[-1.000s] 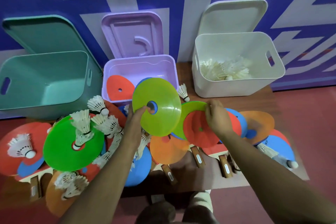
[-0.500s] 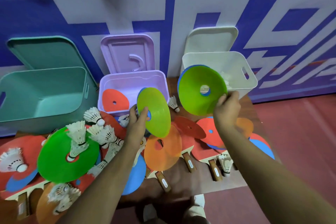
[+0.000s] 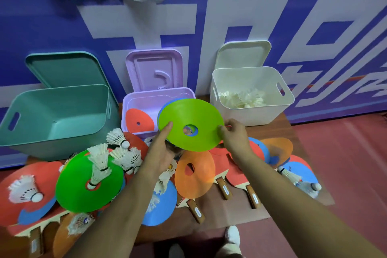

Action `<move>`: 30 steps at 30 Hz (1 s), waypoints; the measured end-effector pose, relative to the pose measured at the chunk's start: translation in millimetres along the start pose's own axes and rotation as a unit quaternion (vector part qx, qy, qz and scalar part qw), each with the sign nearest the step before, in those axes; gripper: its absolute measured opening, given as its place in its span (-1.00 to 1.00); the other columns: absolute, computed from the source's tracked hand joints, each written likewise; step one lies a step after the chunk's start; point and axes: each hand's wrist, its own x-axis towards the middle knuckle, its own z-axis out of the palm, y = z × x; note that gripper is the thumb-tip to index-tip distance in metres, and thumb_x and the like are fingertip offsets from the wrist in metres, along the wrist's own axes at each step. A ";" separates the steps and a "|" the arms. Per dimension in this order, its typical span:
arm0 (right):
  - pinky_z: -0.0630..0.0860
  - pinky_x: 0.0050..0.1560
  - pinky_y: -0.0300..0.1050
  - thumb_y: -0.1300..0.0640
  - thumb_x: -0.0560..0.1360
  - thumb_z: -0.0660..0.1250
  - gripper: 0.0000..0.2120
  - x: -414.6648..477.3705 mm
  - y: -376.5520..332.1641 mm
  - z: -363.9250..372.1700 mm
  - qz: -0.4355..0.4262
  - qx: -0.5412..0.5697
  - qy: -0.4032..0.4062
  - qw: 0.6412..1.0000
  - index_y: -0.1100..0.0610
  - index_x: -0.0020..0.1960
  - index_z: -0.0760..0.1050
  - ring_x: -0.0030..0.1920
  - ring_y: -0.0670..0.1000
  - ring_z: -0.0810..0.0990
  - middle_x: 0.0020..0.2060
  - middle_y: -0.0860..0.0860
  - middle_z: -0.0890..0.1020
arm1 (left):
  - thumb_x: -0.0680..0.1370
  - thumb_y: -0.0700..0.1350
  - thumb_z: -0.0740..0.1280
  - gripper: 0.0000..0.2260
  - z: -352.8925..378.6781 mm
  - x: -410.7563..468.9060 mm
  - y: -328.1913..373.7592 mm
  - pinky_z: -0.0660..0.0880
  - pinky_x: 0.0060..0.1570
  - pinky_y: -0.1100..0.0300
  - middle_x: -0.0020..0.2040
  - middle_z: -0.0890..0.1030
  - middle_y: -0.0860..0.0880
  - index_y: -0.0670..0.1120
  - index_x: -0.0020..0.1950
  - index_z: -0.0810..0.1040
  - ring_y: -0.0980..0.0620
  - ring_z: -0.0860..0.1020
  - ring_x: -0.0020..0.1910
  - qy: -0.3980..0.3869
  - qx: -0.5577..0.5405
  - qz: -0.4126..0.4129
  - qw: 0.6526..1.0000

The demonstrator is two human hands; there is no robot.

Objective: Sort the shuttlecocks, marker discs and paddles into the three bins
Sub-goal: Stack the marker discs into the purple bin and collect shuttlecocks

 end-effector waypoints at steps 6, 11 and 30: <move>0.54 0.10 0.22 0.13 0.48 0.27 -0.76 13.8 -8.5 21.4 0.024 -0.004 -0.052 0.998 0.14 0.13 0.45 0.07 0.22 0.59 0.00 0.14 0.59 | 0.62 -0.08 0.12 -0.75 -21.1 10.3 11.8 0.48 -0.38 0.16 -0.05 0.68 -0.13 -0.10 0.14 0.55 -0.15 0.57 -0.20 0.048 0.015 0.013 0.999; 0.48 -0.34 -0.16 0.20 0.41 0.22 -0.80 52.5 -25.9 38.3 -0.020 -0.043 -0.109 0.993 0.22 0.01 0.50 -0.20 0.13 0.53 -0.23 0.08 0.57 | 0.52 -0.06 0.32 -0.83 -37.8 54.9 25.4 0.55 -0.06 -0.01 0.01 0.67 -0.06 -0.05 0.07 0.60 -0.12 0.63 -0.01 0.140 0.218 0.066 0.964; 0.51 -0.03 -0.08 0.24 0.48 0.29 -0.73 155.5 41.8 74.0 -0.041 -0.155 -0.188 0.969 0.23 0.16 0.55 -0.07 0.07 0.62 -0.04 0.11 0.68 | 0.53 -0.25 0.30 -0.68 -78.6 166.1 12.1 0.47 0.13 0.06 0.21 0.59 -0.20 -0.20 0.29 0.53 -0.15 0.57 0.14 0.268 0.556 0.036 0.786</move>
